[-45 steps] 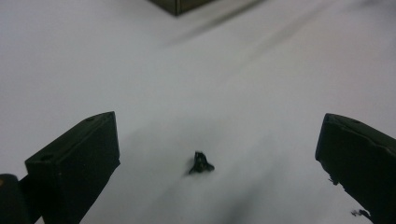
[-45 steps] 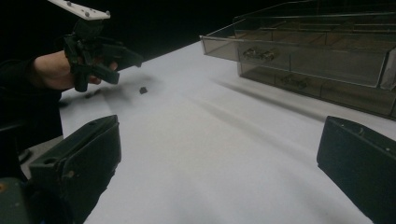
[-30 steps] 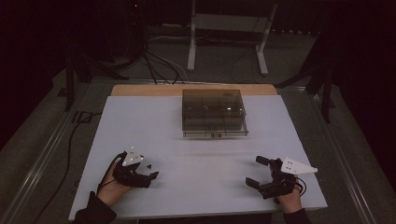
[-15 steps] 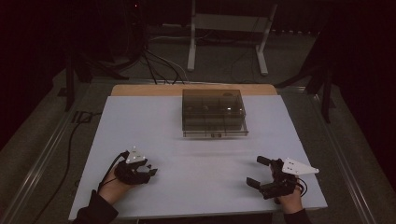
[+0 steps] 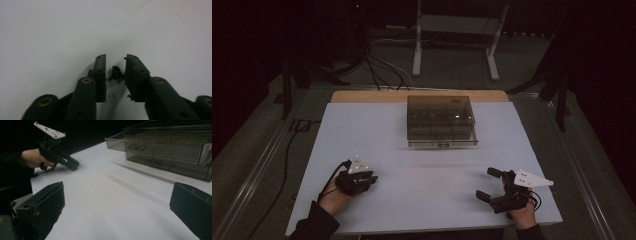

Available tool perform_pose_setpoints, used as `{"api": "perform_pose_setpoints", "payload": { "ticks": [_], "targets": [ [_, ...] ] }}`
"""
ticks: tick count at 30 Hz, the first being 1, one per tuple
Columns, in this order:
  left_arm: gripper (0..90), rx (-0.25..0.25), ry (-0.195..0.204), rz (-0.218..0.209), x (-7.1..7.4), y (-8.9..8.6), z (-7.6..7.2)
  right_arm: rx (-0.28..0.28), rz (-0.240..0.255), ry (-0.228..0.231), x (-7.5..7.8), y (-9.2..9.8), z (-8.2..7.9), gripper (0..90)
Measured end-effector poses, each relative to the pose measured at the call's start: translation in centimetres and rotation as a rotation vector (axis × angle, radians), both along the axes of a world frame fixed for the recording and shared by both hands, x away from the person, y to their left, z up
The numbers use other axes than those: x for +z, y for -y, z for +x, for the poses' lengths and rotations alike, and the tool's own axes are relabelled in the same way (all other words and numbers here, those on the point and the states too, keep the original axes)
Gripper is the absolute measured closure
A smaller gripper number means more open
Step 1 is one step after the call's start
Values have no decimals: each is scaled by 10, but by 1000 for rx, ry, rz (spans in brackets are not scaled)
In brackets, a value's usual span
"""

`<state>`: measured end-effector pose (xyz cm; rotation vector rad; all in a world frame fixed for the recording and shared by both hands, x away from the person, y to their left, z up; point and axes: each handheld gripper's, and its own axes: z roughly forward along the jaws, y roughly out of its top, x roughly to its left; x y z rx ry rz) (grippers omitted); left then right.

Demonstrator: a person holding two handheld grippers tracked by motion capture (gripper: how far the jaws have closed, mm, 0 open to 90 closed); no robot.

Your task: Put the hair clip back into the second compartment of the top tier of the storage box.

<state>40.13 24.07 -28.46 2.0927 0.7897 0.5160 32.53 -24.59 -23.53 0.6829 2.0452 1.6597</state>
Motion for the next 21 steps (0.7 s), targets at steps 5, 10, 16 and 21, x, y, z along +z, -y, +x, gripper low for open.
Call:
{"api": "perform_pose_setpoints", "payload": {
  "ticks": [5,10,16,21],
  "targets": [
    [762,0,0,-6,0,0,1,-2,-3,-1,0,0,0,0],
    [774,0,-1,-3,0,-1,1,-3,-3,-1,0,1,0,0],
    [781,6,-5,15,2,-1,0,-5,0,-3,0,1,0,0],
    [781,2,-11,10,4,-2,-1,-5,5,-6,0,1,0,0]
  ]
}}
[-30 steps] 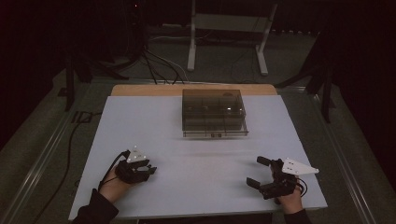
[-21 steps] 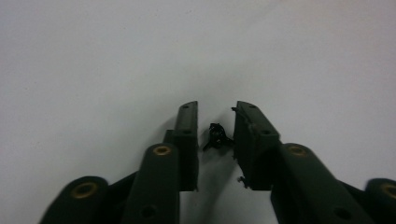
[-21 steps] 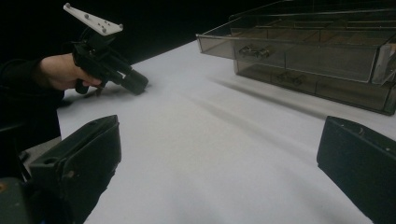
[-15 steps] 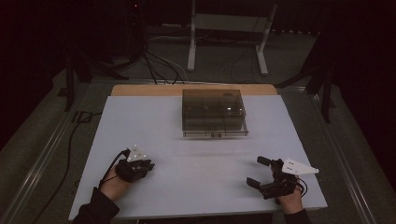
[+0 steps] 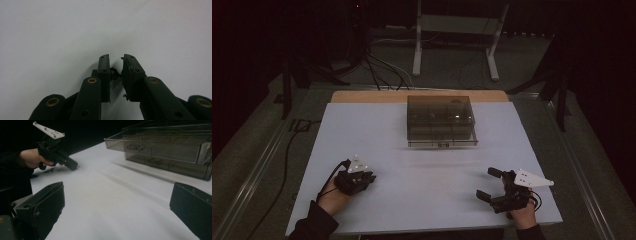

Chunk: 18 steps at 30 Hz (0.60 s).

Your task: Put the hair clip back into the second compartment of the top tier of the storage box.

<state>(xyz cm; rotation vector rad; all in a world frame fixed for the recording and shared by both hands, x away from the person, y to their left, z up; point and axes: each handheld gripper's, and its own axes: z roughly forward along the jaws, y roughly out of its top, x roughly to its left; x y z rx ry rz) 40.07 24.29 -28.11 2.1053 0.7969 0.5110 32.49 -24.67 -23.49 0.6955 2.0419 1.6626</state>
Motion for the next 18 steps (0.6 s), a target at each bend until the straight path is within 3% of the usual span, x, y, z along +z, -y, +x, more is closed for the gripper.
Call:
{"api": "perform_pose_setpoints", "payload": {
  "ticks": [18],
  "targets": [
    [783,-19,6,-11,9,0,-4,0,7,4,0,0,0,0]
  ]
}}
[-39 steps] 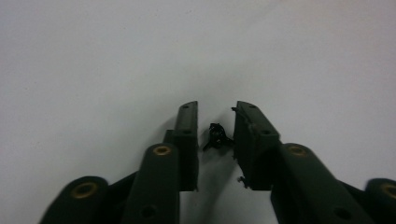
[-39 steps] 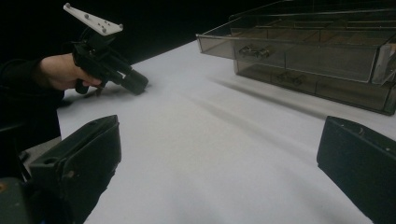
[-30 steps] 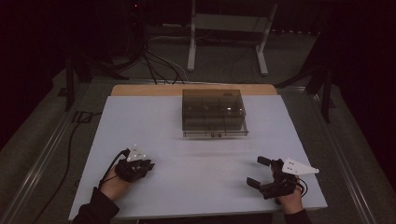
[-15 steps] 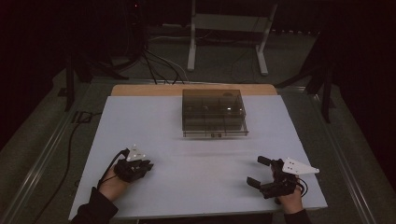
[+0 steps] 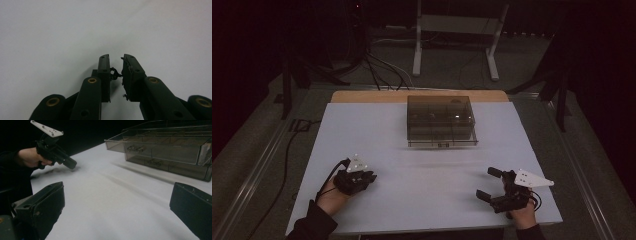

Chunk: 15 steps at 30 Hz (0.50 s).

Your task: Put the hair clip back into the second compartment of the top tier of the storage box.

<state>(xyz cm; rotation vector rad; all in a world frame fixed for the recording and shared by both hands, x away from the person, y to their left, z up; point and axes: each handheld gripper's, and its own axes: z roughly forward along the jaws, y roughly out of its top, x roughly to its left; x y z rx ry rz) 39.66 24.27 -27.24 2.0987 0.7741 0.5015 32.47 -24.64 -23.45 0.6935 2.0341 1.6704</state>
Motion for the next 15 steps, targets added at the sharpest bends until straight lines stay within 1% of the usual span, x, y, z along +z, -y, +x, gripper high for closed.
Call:
{"api": "perform_pose_setpoints", "payload": {
  "ticks": [8,9,15],
  "targets": [
    [783,-16,-5,-1,2,0,-1,-2,-6,5,0,-1,0,0],
    [783,-21,-5,7,3,1,-1,-4,-9,5,0,-1,0,0],
    [783,-38,6,11,9,5,-1,-7,-9,1,0,0,0,0]
  ]
}}
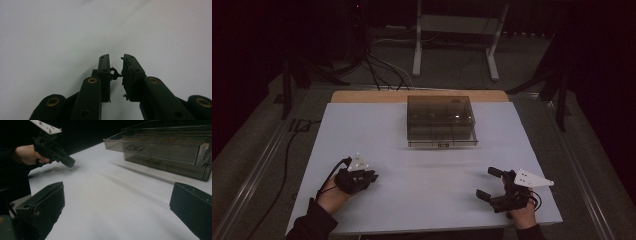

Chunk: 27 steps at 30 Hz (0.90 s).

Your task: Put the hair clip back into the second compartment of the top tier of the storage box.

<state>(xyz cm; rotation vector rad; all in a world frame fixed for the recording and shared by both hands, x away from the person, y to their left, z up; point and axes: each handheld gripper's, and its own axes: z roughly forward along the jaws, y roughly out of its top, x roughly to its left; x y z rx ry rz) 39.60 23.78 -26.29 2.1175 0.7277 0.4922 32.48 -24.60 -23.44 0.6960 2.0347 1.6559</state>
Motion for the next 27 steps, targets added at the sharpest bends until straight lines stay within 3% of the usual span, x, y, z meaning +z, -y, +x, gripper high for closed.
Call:
{"api": "perform_pose_setpoints", "payload": {
  "ticks": [27],
  "targets": [
    [784,-75,34,2,31,16,3,-5,1,-5,0,1,1,0]
  ]
}}
